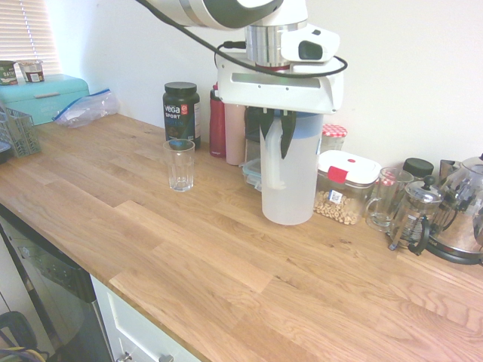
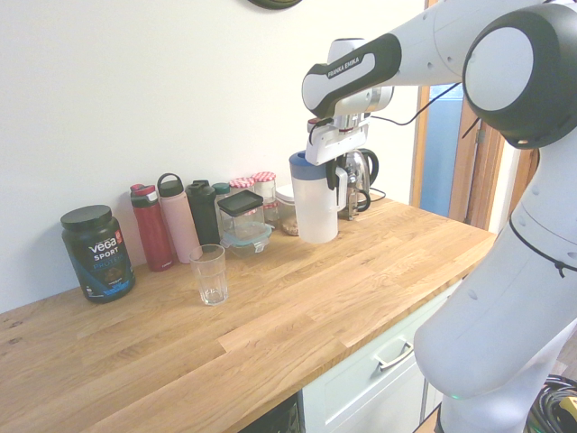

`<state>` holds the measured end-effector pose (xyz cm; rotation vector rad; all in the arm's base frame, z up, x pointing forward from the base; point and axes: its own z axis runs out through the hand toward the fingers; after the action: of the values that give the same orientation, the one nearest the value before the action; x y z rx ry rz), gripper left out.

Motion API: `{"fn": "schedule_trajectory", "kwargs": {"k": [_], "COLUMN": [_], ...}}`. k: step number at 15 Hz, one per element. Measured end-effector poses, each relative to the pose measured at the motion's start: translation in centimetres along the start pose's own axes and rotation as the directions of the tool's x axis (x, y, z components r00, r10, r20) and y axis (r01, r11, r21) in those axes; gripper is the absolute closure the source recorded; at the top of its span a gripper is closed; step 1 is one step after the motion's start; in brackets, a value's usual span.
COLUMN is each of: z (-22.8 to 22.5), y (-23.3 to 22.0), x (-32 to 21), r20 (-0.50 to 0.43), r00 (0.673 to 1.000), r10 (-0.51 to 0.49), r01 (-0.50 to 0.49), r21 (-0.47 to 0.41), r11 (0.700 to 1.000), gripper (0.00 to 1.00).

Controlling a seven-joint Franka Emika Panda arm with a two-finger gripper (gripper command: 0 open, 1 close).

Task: Pour me some water

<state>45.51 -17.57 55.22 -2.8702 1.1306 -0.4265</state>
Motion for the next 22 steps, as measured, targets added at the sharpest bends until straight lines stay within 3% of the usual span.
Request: {"fn": "schedule_trajectory", "kwargs": {"k": [3,12,13,22], "z": [1.6,3.8,3.8,4.1], "y": [1.3,2.5,2.5,2.6], "x": [-0.4,-1.9,-2.0,-2.5], "r20": [0.009,0.068,0.069,0.073], "r00": [0.996,0.992,0.992,0.993], "r10": [0.093,0.106,0.106,0.093], "r01": [-0.093,-0.104,-0.103,-0.090], "r21": [-0.004,-0.036,-0.037,-0.047], "r11": [0.996,0.994,0.994,0.995], "gripper": [1.00,1.00,0.00,0.00]}}
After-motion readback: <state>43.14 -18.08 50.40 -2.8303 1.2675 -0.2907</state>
